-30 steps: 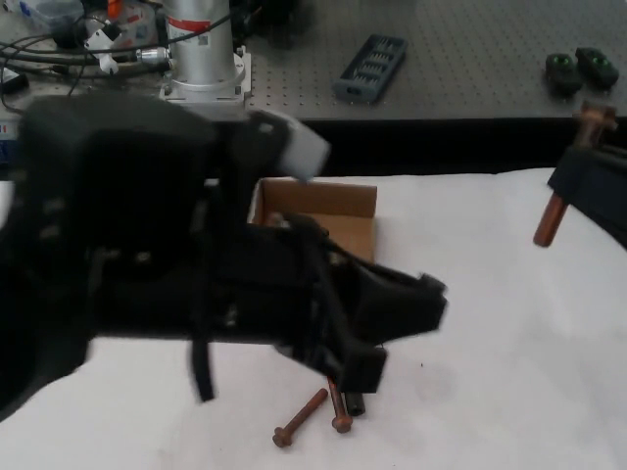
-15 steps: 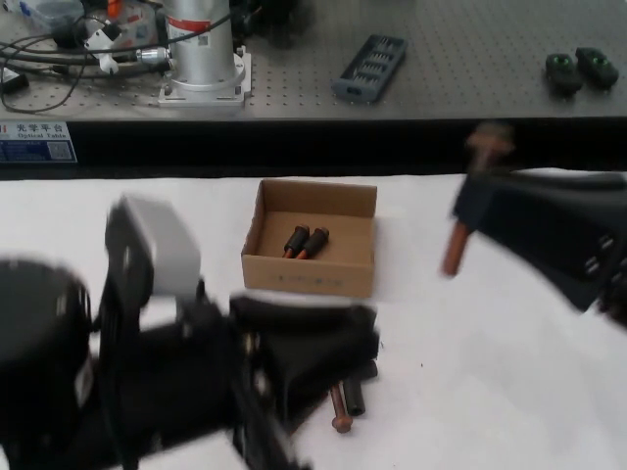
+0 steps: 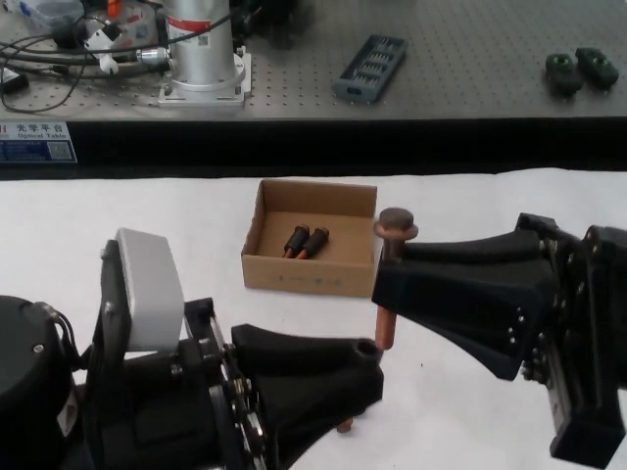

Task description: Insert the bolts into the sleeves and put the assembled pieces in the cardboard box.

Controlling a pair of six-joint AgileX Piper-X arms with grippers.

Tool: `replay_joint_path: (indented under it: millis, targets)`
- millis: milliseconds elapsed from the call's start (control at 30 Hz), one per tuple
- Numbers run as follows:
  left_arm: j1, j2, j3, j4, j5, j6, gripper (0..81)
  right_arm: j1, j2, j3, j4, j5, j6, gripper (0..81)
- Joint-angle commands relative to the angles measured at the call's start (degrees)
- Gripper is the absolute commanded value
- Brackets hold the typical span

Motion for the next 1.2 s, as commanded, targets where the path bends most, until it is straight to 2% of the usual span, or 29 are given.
replay_joint_path:
  millis: [0, 600, 933, 1167]
  targets:
    - [-0.2, -0.4, -0.4, -2.4, 4.4, 0.5, 4.1, 0.1, 0.1, -0.2, 1.0, 0.2, -2.2, 3.7]
    - [-0.2, -0.4, -0.4, -3.4, 4.7, 0.5, 4.1, 0.1, 0.9, 0.1, 4.9, 0.2, -2.8, 3.7]
    - [-0.2, -0.4, -0.4, -4.2, 4.7, 0.5, 4.1, 0.1, 3.2, 0.3, 0.7, 0.0, -2.7, 3.7]
    - [-0.2, -0.5, -0.4, -8.6, -1.5, 0.5, 4.1, 0.1, 3.2, 0.3, 1.0, -0.3, -2.4, 3.7]
